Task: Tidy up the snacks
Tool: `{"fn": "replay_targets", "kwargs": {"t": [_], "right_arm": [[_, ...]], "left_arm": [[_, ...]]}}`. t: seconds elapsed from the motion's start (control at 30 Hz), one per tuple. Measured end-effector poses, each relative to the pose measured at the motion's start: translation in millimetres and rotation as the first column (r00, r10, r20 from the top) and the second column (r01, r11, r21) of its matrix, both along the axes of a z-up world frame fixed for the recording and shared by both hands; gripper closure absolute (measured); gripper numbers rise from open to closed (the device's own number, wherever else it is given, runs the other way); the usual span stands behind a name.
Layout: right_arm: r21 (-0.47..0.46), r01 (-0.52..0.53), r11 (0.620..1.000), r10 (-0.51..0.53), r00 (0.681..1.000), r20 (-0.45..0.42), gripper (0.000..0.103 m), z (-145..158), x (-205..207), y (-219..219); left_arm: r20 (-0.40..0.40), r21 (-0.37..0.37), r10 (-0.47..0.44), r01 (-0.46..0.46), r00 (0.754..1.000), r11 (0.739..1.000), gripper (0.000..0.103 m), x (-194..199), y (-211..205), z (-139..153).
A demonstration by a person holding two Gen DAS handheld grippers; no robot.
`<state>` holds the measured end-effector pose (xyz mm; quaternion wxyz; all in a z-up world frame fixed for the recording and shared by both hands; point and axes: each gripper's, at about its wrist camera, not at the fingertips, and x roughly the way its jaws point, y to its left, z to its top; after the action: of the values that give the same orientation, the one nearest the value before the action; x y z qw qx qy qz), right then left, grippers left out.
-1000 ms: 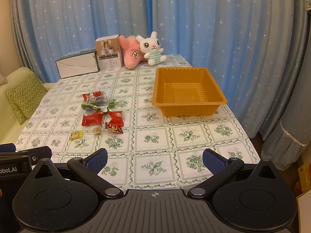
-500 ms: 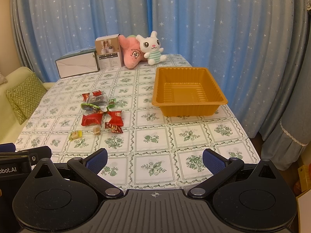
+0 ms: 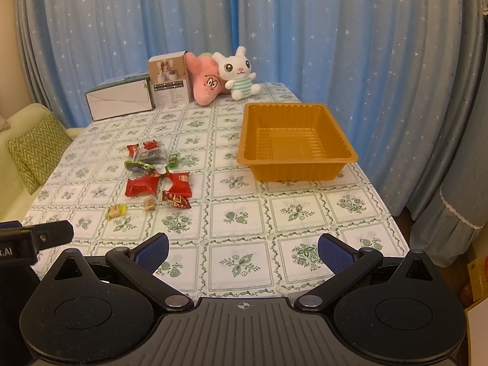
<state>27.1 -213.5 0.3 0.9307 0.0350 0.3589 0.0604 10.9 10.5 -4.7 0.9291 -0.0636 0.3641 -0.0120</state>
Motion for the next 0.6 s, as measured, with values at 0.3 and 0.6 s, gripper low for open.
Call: {"fn": "replay_targets", "kwargs": {"t": [0.3, 0.6], "right_arm": [[0.02, -0.039, 0.999, 0.039, 0.999, 0.011, 0.0, -9.7, 28.1, 8.8], [0.041, -0.064, 0.997, 0.065, 0.998, -0.015, 0.0, -35.7, 60.7, 24.4]], "left_arm": [[-0.03, -0.021, 0.005, -0.006, 1.0, 1.0, 0.0, 33.1, 24.5, -24.6], [-0.045, 0.032, -0.02, 0.021, 0.999, 0.999, 0.006, 70.9, 46.9, -51.7]]}}
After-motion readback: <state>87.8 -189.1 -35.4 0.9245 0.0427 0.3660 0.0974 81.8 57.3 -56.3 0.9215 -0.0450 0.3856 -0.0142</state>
